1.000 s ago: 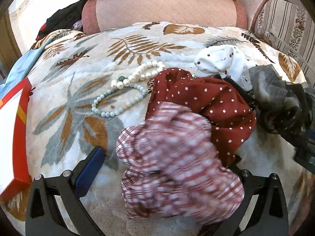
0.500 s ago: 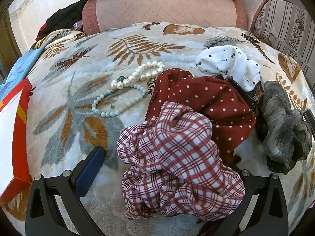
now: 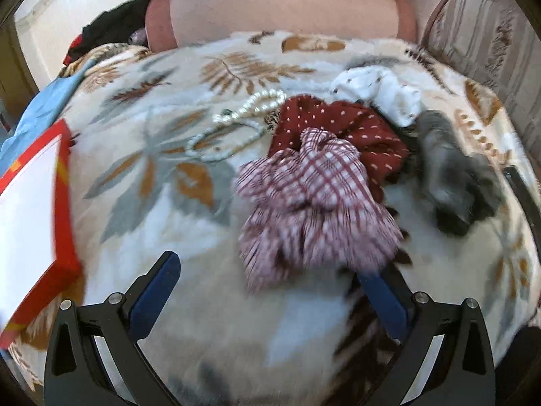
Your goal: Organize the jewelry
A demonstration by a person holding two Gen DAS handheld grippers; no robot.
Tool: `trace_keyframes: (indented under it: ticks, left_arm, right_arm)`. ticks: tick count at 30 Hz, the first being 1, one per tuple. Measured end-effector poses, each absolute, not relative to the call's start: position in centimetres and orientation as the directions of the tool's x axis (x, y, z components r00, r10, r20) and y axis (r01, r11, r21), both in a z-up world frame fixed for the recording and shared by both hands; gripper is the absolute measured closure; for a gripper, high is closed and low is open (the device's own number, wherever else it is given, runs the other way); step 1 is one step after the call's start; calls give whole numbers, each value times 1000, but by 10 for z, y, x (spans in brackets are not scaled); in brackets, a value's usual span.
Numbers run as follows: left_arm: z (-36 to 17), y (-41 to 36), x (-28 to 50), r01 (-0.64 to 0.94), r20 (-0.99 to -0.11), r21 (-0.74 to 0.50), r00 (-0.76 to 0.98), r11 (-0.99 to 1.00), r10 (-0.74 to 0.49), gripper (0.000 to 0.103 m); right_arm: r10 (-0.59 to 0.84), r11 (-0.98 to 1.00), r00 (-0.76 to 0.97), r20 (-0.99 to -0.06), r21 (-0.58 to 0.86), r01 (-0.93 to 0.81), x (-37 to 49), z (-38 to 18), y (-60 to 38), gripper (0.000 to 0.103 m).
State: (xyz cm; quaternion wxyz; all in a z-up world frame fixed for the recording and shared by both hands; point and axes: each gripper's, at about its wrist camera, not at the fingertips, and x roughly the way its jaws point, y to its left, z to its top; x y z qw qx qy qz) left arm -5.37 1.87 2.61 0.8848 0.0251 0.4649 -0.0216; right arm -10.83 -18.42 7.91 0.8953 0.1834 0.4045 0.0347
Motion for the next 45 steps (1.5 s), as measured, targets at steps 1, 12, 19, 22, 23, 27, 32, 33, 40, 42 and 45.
trace_keyframes:
  ticks: [1,12,19,22,23,27,32,33,40,42,45]
  left_arm:
    - [32,22,-61,57,-805,28,593,998,-11,0]
    - [118,56,-128,25,-651,46,759,999,11,0]
    - [141,57,-146,35,-604,36,797,999,-6,0]
    - [145,57,-150,33,-600,41,800,999,-1,0]
    - [146,56,-152,36,-597,42,802,998,-4,0]
    - [147,57,-156,37,-598,42,801,998,-4,0]
    - [147,56,-156,39,-603,46,798,998,-3,0]
    - [147,57,-157,37,-601,46,799,998,-1,0]
    - [145,55,-156,48,-611,49,791,998,-8,0]
    - [145,55,-156,49,-612,49,791,998,-9,0]
    - [143,56,-155,46,-617,52,787,998,-4,0]
  right_arm:
    - [215,932,673,-707,355,75,-110,81,-181,9]
    - [239,937,689,-684,348,19,-122,105,-149,9]
    - [232,942,709,-666,334,6,-135,126,-140,9]
    - [231,945,711,-665,328,1,-140,130,-137,9]
    - [230,945,711,-664,327,-1,-141,131,-136,9]
    - [230,946,711,-665,324,-3,-144,133,-133,9]
    - [231,947,710,-665,322,-7,-146,133,-131,9]
    - [232,947,709,-665,321,-9,-146,133,-131,9]
    - [230,948,702,-674,320,-4,-145,132,-130,9]
    - [230,947,701,-675,321,0,-143,132,-131,9]
    - [229,946,698,-678,325,5,-142,130,-132,9]
